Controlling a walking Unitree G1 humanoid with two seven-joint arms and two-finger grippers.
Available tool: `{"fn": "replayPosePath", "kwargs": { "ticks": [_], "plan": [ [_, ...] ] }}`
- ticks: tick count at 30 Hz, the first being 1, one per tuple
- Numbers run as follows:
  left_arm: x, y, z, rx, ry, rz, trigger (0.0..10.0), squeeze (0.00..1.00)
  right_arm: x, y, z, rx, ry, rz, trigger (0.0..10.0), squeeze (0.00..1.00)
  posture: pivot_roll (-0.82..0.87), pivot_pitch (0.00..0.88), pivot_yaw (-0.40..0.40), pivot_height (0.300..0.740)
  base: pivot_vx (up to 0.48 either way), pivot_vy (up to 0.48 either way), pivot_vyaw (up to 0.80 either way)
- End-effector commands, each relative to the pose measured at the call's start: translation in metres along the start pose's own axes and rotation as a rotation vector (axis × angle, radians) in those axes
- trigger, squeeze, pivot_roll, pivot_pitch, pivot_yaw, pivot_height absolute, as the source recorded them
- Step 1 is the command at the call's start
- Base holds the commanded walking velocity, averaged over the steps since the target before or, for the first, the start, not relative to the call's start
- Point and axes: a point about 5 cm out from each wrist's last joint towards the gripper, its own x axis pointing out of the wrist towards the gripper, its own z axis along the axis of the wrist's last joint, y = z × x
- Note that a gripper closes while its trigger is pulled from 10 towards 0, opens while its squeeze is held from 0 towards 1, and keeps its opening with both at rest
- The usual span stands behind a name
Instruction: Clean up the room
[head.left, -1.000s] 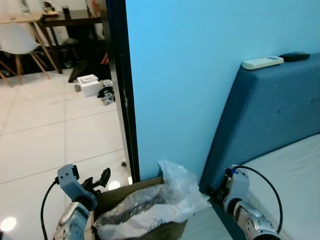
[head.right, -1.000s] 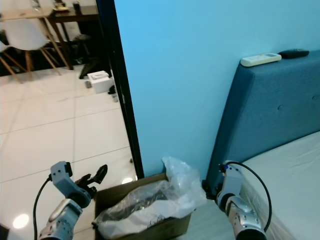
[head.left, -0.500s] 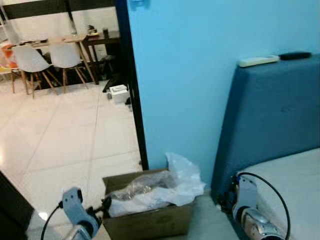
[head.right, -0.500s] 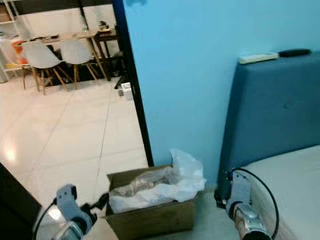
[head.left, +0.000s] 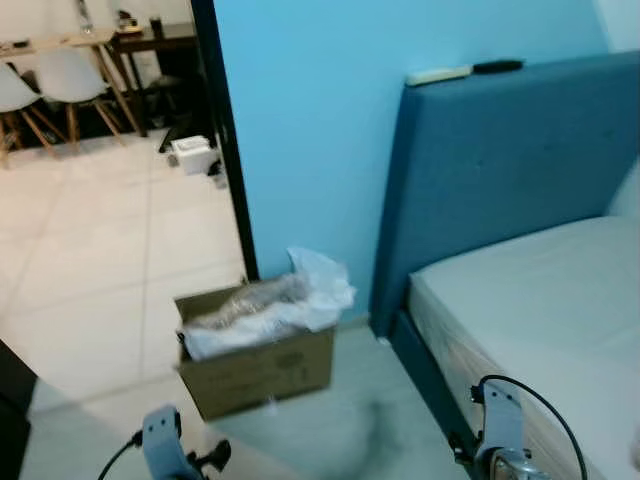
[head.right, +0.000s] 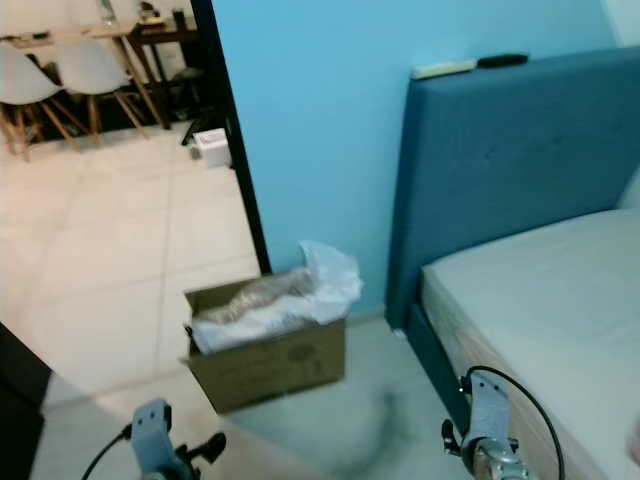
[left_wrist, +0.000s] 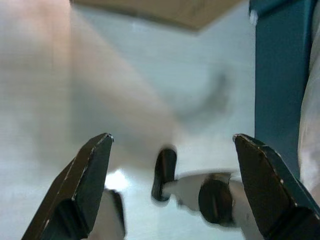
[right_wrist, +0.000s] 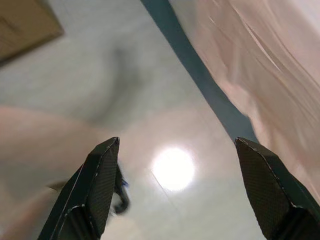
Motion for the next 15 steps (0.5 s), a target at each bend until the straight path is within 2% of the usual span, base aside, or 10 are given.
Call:
{"fn": "replayPosePath", "kwargs": {
  "ticks": [1, 4, 7, 9, 15],
  "plan": [
    [-0.005, 0.010, -0.014, 0.012, 0.056, 0.045, 10.0, 0.00, 0.000, 0.008, -0.013, -0.013, 0.040, 0.014, 10.0, 0.00, -0.10, 0.000, -0.009, 0.704, -0.480, 0.000, 0.00],
    [-0.006, 0.011, -0.018, 0.020, 0.074, 0.055, 10.0, 0.00, -0.001, 0.009, -0.020, -0.005, 0.064, 0.010, 10.0, 0.00, -0.10, 0.000, -0.004, 0.704, -0.480, 0.000, 0.00],
    [-0.008, 0.010, -0.029, 0.045, 0.114, 0.054, 10.0, 0.00, -0.004, 0.006, -0.042, 0.033, 0.142, -0.017, 10.0, 0.00, -0.10, 0.001, -0.002, 0.704, -0.480, 0.000, 0.00],
    [-0.008, 0.010, -0.033, 0.051, 0.123, 0.052, 10.0, 0.00, -0.005, 0.004, -0.049, 0.085, 0.167, -0.036, 10.0, 0.00, -0.10, 0.001, -0.003, 0.704, -0.480, 0.000, -0.80],
    [-0.010, 0.012, -0.037, 0.058, 0.137, 0.059, 10.0, 0.00, -0.006, -0.002, -0.052, 0.099, 0.171, -0.070, 10.0, 0.00, -0.09, 0.004, -0.005, 0.704, -0.480, 0.000, -0.80]
  ]
}}
